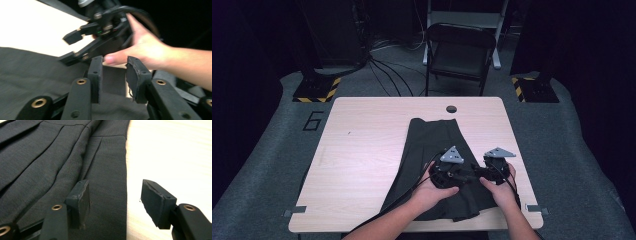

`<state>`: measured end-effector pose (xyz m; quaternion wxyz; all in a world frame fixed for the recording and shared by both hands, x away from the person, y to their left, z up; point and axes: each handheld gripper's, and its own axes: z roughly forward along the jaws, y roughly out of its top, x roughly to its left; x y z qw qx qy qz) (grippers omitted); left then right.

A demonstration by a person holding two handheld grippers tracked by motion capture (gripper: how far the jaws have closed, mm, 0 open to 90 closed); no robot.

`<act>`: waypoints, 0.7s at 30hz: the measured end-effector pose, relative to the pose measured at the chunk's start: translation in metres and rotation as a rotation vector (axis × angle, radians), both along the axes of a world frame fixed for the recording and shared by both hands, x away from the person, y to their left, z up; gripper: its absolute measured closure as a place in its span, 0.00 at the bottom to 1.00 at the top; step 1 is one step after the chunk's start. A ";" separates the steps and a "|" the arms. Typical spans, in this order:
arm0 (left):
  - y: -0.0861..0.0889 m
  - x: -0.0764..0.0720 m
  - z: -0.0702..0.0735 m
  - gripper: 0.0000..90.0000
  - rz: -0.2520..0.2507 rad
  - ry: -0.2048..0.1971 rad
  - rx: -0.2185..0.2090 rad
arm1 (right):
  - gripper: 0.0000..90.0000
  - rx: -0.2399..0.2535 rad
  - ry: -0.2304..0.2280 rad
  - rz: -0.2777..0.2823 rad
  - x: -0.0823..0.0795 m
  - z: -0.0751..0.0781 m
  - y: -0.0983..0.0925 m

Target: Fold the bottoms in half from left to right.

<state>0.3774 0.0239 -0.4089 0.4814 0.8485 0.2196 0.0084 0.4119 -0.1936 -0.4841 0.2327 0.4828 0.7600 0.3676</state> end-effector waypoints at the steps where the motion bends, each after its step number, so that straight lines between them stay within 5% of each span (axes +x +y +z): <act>1: 0.004 0.003 -0.003 0.71 0.013 0.006 -0.001 | 0.44 -0.003 -0.003 0.011 0.000 0.000 0.000; 21: 0.073 0.026 -0.038 0.62 0.253 -0.001 0.077 | 0.52 0.008 0.031 0.113 0.007 -0.001 0.034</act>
